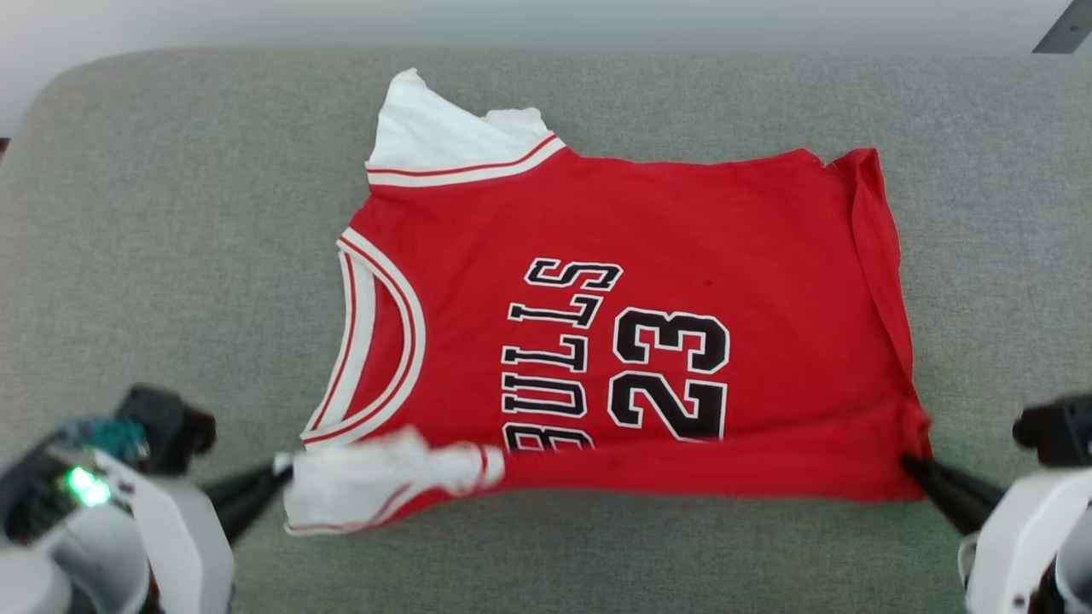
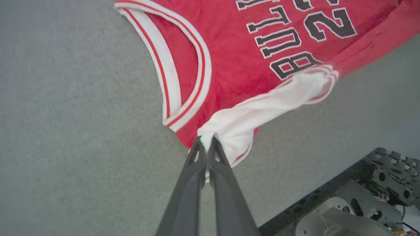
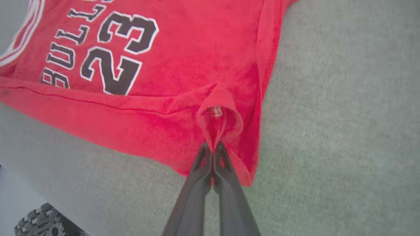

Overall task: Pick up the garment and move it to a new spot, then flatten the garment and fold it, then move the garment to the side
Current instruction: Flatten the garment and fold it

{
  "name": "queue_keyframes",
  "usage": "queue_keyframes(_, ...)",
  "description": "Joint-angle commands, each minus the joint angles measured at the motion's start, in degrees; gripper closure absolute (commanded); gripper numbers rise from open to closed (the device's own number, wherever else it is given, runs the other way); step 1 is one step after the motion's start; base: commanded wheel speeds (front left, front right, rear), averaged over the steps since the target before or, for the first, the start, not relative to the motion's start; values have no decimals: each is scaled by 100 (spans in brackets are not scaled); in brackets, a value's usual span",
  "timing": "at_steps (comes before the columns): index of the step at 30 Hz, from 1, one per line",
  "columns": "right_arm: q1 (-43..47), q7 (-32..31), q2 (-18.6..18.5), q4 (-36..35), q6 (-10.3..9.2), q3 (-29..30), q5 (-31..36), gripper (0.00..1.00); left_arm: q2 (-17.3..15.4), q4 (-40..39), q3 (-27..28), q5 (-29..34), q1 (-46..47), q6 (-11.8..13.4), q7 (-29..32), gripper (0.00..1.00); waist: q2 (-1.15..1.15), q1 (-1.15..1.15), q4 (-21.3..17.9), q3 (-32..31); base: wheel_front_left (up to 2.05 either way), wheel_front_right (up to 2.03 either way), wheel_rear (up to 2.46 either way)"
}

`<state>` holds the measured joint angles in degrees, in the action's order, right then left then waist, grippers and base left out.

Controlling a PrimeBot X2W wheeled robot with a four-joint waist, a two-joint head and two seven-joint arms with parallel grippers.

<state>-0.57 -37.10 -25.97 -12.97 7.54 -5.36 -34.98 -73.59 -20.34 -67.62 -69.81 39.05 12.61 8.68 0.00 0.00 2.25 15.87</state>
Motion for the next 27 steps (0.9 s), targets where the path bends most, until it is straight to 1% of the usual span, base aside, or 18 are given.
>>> queue_keyframes(1,-117,6,34,-16,-11,54,55,100,-11,19,37,96,103,-31,41,100,0,0,-28,28,0,0,0)
queue_keyframes(2,-248,31,79,7,-11,80,123,100,-16,65,101,192,245,-91,85,100,0,0,-43,47,0,0,0)
queue_keyframes(5,-697,74,171,179,-10,-3,281,100,133,352,273,429,654,-356,198,100,0,0,-83,106,0,0,0)
queue_keyframes(8,-1227,157,252,527,-11,-144,361,100,418,827,394,625,1083,-676,330,100,0,0,-132,170,0,0,0)
queue_keyframes(13,-2096,319,346,1368,-10,-429,587,100,1169,1970,443,867,1687,-1256,451,100,0,0,-172,286,0,0,0)
queue_keyframes(17,-2609,398,395,2071,-10,-735,610,100,1810,3084,360,835,1966,-1621,571,100,0,0,-193,350,0,0,0)
queue_keyframes(20,-2886,446,448,2537,-10,-957,572,100,2246,3834,245,703,2048,-1817,718,100,0,0,-218,372,0,0,0)
queue_keyframes(22,-3037,483,466,2843,-11,-1089,522,100,2475,4267,141,633,2065,-1910,839,100,0,0,-227,378,0,0,0)
queue_keyframes(27,-3336,492,494,3441,-11,-1474,423,100,2954,5126,-30,257,2054,-2003,1121,100,0,0,-247,383,0,0,0)
